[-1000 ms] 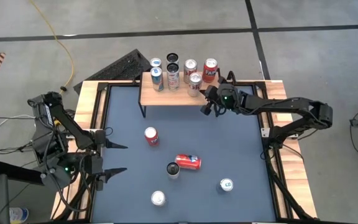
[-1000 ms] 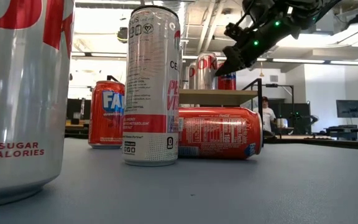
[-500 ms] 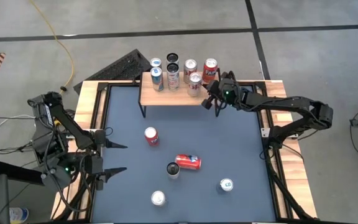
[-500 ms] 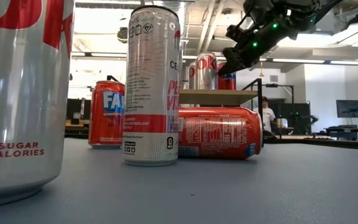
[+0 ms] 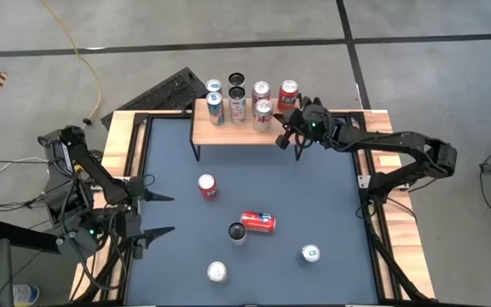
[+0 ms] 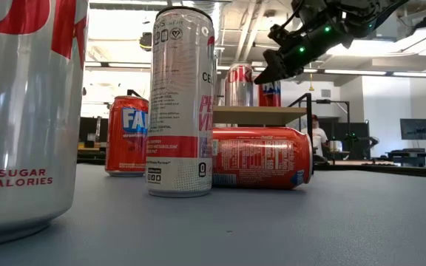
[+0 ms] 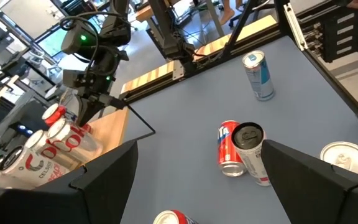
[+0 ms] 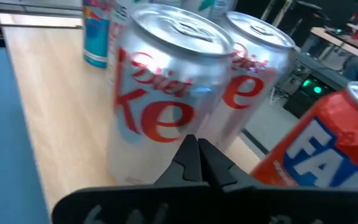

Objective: Place canned beverage on shelf
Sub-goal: Put the center silver soda can on the shelf aligned with the other silver soda can

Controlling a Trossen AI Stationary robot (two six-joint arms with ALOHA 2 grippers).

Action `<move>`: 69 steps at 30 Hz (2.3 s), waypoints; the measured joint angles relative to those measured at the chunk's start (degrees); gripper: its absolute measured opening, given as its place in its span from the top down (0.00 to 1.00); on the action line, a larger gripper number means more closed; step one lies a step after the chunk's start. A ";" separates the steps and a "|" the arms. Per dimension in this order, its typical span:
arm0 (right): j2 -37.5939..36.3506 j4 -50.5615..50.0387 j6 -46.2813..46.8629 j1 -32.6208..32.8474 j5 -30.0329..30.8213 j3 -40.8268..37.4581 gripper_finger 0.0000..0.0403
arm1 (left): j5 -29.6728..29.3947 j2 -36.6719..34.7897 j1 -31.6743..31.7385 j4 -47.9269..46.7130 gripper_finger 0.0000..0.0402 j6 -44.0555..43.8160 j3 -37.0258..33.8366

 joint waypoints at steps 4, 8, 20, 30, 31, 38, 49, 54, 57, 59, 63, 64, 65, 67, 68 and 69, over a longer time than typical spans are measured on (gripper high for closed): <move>-0.07 -0.36 -0.03 -0.57 0.85 -0.01 1.00 | 0.02 0.00 -0.02 0.04 0.18 -0.06 0.00; -0.98 -3.48 1.11 1.10 1.13 -0.01 1.00 | 0.17 0.00 0.00 0.06 0.18 -0.10 0.00; 2.66 -0.45 1.24 3.68 1.48 -0.06 1.00 | -0.49 0.00 -0.02 0.52 0.18 1.61 0.00; 5.60 1.19 0.21 2.45 1.20 -0.06 1.00 | -1.34 0.00 -0.02 0.54 0.18 1.84 0.00; 5.60 1.10 0.17 2.51 1.22 -0.06 1.00 | -1.38 0.00 -0.01 0.55 0.18 1.85 0.00; 4.99 1.82 0.21 3.30 1.22 -0.06 1.00 | -1.33 0.00 -0.02 0.53 0.18 0.92 0.00; 4.70 3.01 -1.12 5.70 0.98 -0.03 1.00 | -2.62 0.00 -0.01 0.51 0.18 1.86 0.00; 4.70 4.73 -1.31 4.53 0.90 -0.03 1.00 | -2.78 0.00 -0.02 0.51 0.18 1.86 0.00; 4.70 5.62 -1.35 3.87 0.94 -0.03 1.00 | -2.80 0.00 -0.01 0.51 0.18 1.86 0.00; 4.70 5.76 -1.56 3.56 0.90 -0.03 1.00 | -2.80 0.00 -0.01 0.51 0.18 1.86 0.00; 4.70 5.87 -1.69 3.11 0.86 -0.03 1.00 | -2.80 0.00 0.00 0.51 0.18 1.81 0.00; 4.70 5.84 -1.70 3.10 0.87 -0.03 1.00 | -2.80 0.00 -0.02 0.53 0.18 1.76 0.00; 4.70 5.84 -1.71 3.10 0.87 -0.03 1.00 | -2.78 0.00 -0.02 0.53 0.18 1.56 0.00; 4.70 5.84 -1.71 3.10 0.91 -0.03 1.00 | -2.79 0.00 -0.01 0.53 0.18 1.44 0.00; 4.70 5.84 -1.74 3.10 0.94 -0.03 1.00 | -2.79 0.00 -0.02 0.53 0.18 1.44 0.00; 4.70 5.84 -1.71 3.10 0.94 -0.03 1.00 | -2.78 0.00 0.00 0.53 0.18 1.44 0.00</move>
